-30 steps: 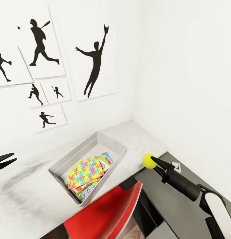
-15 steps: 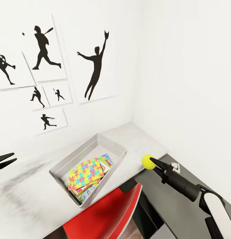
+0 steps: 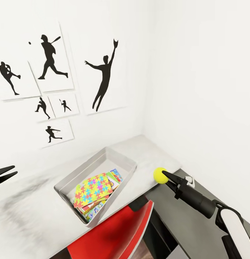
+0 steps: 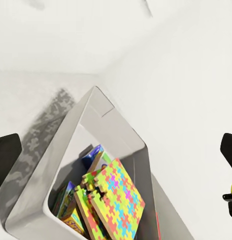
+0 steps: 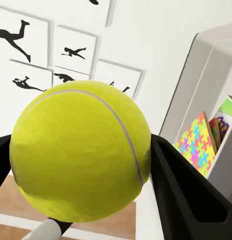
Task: Put all the toys in the child's room - the three board games (two on the bed and one on the table), the two jigsaw puzzles on the table, and the tennis ball on the table - inside the toy box on the table in the child's room.
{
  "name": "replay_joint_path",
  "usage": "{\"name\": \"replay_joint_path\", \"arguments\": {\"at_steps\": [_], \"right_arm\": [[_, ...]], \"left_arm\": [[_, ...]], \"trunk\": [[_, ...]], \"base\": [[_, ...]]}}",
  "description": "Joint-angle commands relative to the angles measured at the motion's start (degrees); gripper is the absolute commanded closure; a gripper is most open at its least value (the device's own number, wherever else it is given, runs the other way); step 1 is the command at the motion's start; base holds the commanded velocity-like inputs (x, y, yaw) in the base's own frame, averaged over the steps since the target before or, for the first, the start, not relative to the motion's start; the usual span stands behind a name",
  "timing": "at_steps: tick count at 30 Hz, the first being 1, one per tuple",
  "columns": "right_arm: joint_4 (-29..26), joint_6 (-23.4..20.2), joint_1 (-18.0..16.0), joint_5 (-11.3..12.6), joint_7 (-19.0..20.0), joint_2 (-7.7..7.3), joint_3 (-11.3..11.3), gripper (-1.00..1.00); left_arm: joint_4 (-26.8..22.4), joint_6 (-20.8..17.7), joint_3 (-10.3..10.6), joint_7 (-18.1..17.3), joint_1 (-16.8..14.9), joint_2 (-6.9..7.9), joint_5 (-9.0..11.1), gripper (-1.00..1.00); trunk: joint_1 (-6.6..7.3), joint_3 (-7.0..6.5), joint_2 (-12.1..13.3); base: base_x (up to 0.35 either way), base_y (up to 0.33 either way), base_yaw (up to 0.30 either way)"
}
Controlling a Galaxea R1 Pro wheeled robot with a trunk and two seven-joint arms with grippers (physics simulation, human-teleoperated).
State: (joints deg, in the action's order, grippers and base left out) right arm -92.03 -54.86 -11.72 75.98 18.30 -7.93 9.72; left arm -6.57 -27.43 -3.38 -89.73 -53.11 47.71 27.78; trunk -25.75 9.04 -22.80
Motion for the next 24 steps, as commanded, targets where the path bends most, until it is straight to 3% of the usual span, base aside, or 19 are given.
{"name": "replay_joint_path", "arguments": {"at_steps": [1,24], "right_arm": [[0.0,-0.2,-0.1,-0.3,0.2,0.01,0.1,1.0],[0.0,-0.2,-0.1,-0.3,0.2,-0.01,0.1,1.0]], "left_arm": [[0.0,-0.6,-0.3,-0.3,-0.1,0.04,-0.5,-1.0],[0.1,-0.6,-0.3,-0.3,-0.1,-0.02,-0.4,-1.0]], "trunk": [[-0.04,0.02,-0.1],[-0.04,-2.15,-0.1]], "base": [[0.0,0.0,0.0],[0.0,0.0,0.0]]}}
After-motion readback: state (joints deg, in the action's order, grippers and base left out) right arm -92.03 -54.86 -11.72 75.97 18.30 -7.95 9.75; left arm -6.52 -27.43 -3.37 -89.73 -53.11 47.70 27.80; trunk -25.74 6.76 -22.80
